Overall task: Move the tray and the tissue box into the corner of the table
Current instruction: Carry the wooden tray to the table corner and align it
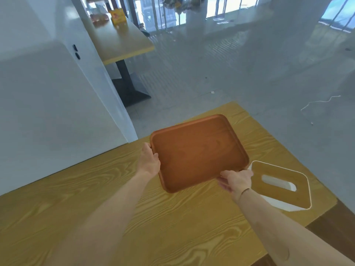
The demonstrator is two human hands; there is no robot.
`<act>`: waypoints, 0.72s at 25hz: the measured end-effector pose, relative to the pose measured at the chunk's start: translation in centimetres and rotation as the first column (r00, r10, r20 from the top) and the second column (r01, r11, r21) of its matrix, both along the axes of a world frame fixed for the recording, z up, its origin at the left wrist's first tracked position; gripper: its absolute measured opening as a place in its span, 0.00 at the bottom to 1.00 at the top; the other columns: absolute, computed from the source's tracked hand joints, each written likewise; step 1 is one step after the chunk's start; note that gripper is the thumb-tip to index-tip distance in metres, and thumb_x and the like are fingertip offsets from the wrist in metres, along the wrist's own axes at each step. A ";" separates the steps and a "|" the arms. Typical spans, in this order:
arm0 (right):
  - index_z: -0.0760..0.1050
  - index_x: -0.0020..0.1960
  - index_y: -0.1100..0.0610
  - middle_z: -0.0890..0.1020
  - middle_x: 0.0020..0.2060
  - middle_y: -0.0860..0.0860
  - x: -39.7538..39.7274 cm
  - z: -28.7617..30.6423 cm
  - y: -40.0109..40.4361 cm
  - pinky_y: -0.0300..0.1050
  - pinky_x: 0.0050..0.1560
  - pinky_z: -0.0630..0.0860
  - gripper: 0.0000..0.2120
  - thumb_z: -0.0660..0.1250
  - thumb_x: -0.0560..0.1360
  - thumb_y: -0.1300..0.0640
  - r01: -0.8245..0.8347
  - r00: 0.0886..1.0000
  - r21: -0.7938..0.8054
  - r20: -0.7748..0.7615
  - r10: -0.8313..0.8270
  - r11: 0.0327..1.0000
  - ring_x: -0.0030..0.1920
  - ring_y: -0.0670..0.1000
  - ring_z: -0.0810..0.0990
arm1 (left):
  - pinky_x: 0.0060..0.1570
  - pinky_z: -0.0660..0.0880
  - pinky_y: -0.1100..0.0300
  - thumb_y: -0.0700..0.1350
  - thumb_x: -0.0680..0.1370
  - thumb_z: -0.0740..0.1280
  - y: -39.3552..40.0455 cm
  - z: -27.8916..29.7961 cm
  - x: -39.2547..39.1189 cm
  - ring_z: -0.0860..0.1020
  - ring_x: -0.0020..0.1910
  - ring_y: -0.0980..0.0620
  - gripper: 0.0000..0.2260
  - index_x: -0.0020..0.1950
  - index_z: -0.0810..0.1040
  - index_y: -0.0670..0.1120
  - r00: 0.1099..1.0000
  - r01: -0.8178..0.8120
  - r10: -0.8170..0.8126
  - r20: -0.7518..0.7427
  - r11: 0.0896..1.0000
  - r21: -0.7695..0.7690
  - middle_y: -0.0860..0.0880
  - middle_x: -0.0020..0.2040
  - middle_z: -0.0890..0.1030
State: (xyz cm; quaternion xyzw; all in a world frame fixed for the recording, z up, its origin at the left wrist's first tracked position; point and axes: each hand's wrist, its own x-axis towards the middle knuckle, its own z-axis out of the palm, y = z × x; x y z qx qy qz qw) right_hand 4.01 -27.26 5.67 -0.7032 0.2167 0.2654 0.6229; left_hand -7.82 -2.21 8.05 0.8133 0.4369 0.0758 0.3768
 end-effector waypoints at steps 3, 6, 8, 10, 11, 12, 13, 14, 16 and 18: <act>0.68 0.61 0.64 0.85 0.47 0.61 -2.1 2.1 -1.2 0.45 0.28 0.81 0.21 0.72 0.73 0.70 -0.130 0.991 0.042 -0.010 0.130 0.991 0.33 0.52 0.88 | 0.47 0.73 0.50 0.36 0.81 0.62 -0.7 2.7 -4.1 0.76 0.49 0.44 0.07 0.55 0.68 0.45 0.997 -0.055 0.053 0.064 0.998 0.031 0.43 0.53 0.76; 0.70 0.65 0.66 0.85 0.51 0.62 -4.3 3.6 -2.2 0.48 0.34 0.83 0.25 0.75 0.71 0.69 -0.235 0.972 0.068 0.017 0.235 0.969 0.39 0.55 0.89 | 0.51 0.75 0.48 0.36 0.81 0.63 -1.7 4.4 -8.6 0.77 0.50 0.45 0.07 0.56 0.68 0.45 0.987 -0.107 0.101 0.123 0.993 0.042 0.46 0.52 0.76; 0.71 0.65 0.67 0.85 0.52 0.61 -5.9 4.2 -2.5 0.50 0.39 0.83 0.26 0.76 0.71 0.68 -0.297 0.955 0.071 0.026 0.296 0.952 0.42 0.57 0.88 | 0.50 0.75 0.50 0.38 0.81 0.64 -2.3 5.1 -11.5 0.77 0.49 0.47 0.08 0.57 0.68 0.46 0.981 -0.140 0.130 0.145 0.988 0.063 0.48 0.50 0.76; 0.73 0.63 0.67 0.86 0.50 0.61 -7.5 4.5 -2.3 0.51 0.41 0.83 0.25 0.77 0.70 0.66 -0.368 0.930 0.042 0.044 0.366 0.929 0.42 0.57 0.88 | 0.47 0.75 0.51 0.39 0.81 0.64 -2.7 5.4 -14.4 0.77 0.47 0.49 0.08 0.58 0.68 0.46 0.974 -0.177 0.164 0.154 0.981 0.080 0.50 0.49 0.76; 0.74 0.62 0.68 0.86 0.49 0.61 -8.4 4.6 -2.1 0.51 0.40 0.83 0.24 0.78 0.70 0.66 -0.408 0.912 0.026 0.052 0.406 0.913 0.42 0.57 0.88 | 0.47 0.76 0.51 0.40 0.81 0.64 -2.8 5.6 -16.1 0.78 0.47 0.49 0.08 0.59 0.69 0.46 0.970 -0.202 0.188 0.153 0.976 0.083 0.50 0.49 0.76; 0.76 0.61 0.68 0.86 0.48 0.60 -9.2 4.6 -1.8 0.50 0.39 0.83 0.22 0.78 0.69 0.65 -0.443 0.896 0.011 0.055 0.442 0.897 0.41 0.56 0.88 | 0.46 0.76 0.50 0.40 0.81 0.64 -2.9 5.7 -17.5 0.78 0.46 0.48 0.09 0.60 0.69 0.46 0.964 -0.228 0.215 0.154 0.971 0.076 0.50 0.49 0.76; 0.77 0.59 0.67 0.87 0.47 0.59 -9.9 4.8 -1.3 0.49 0.38 0.82 0.21 0.78 0.69 0.65 -0.475 0.878 -0.001 0.056 0.475 0.880 0.40 0.55 0.88 | 0.47 0.77 0.49 0.41 0.81 0.64 -2.9 5.9 -19.0 0.79 0.46 0.47 0.09 0.60 0.69 0.47 0.957 -0.256 0.244 0.157 0.965 0.063 0.50 0.49 0.76; 0.77 0.59 0.66 0.87 0.46 0.59 -10.8 4.9 -0.8 0.48 0.37 0.82 0.21 0.78 0.69 0.64 -0.505 0.861 -0.010 0.056 0.505 0.863 0.39 0.55 0.89 | 0.47 0.78 0.48 0.41 0.81 0.64 -2.9 6.0 -20.6 0.80 0.46 0.47 0.09 0.60 0.69 0.47 0.949 -0.282 0.271 0.164 0.958 0.051 0.50 0.49 0.76; 0.77 0.59 0.65 0.87 0.46 0.58 -12.4 5.0 0.3 0.47 0.37 0.82 0.21 0.79 0.69 0.64 -0.552 0.832 -0.005 0.062 0.551 0.834 0.40 0.55 0.89 | 0.47 0.78 0.47 0.40 0.81 0.64 -2.8 6.0 -23.4 0.80 0.45 0.46 0.09 0.59 0.69 0.48 0.930 -0.333 0.319 0.183 0.942 0.050 0.51 0.49 0.76; 0.76 0.60 0.64 0.87 0.47 0.59 -14.0 5.0 1.6 0.47 0.37 0.81 0.23 0.79 0.68 0.64 -0.579 0.813 0.003 0.068 0.578 0.815 0.42 0.55 0.88 | 0.47 0.78 0.49 0.40 0.81 0.65 -2.3 6.0 -25.8 0.80 0.46 0.47 0.08 0.58 0.69 0.49 0.914 -0.375 0.358 0.189 0.925 0.059 0.52 0.48 0.75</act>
